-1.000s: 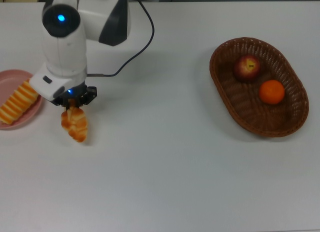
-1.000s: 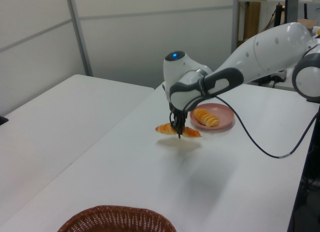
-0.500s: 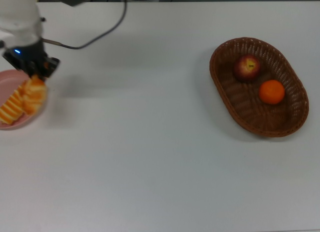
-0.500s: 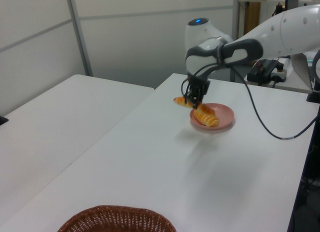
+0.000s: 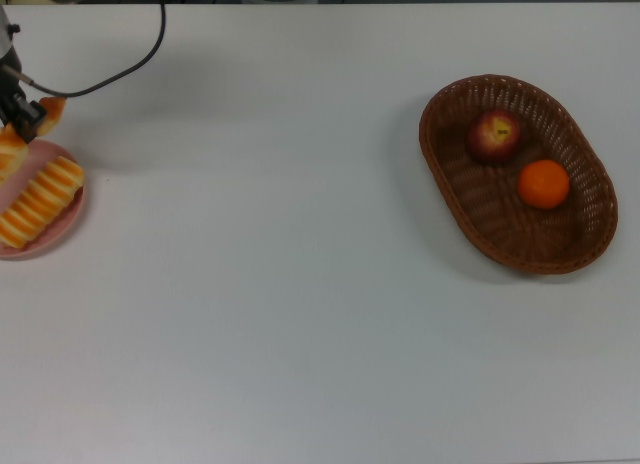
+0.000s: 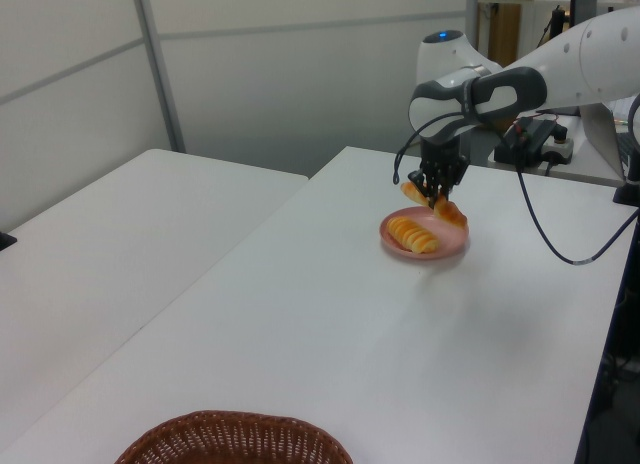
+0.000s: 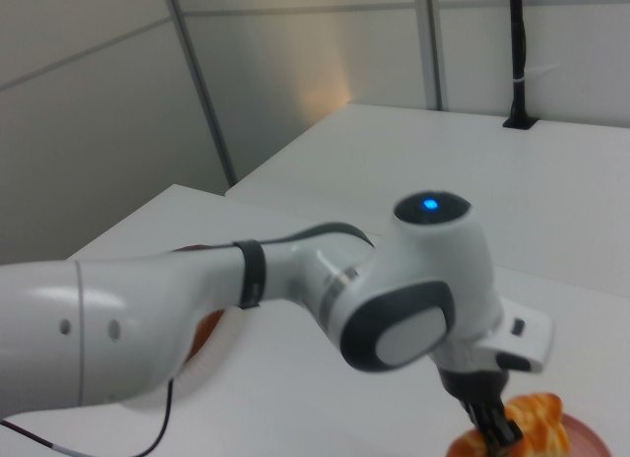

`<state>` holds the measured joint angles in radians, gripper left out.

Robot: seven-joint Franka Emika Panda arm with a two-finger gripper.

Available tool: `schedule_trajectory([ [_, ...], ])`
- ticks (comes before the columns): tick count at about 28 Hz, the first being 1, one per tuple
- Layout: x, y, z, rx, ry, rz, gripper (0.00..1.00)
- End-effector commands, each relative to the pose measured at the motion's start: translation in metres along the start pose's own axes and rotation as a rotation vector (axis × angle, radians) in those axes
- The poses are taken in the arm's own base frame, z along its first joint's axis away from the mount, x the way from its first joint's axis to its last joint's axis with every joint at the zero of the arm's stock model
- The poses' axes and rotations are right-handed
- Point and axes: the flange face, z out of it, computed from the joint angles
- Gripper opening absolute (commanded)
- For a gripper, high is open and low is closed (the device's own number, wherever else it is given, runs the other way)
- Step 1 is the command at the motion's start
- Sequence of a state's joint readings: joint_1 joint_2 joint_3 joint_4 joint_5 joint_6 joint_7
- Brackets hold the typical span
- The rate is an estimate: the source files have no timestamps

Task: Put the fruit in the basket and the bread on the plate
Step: 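Lift the braided roll onto the plate beside the striped roll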

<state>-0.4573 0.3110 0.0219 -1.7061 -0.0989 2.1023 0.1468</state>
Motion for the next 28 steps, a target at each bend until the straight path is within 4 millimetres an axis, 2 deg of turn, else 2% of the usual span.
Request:
schedule_trajectory([
  [1,0.009,0.018,0.011,0.022,0.046,0.103,0.0],
  [4,0.015,0.018,0.036,0.019,0.042,0.122,0.0],
  [7,0.027,0.017,0.041,0.022,0.064,0.156,0.0],
  [8,0.029,0.018,0.044,0.021,0.063,0.165,0.03],
  [11,0.03,0.015,0.057,0.016,0.05,0.164,1.0],
  [14,0.03,0.008,0.062,-0.003,0.049,0.146,1.0],
  [28,0.03,0.016,0.059,-0.011,0.051,0.147,1.0],
])
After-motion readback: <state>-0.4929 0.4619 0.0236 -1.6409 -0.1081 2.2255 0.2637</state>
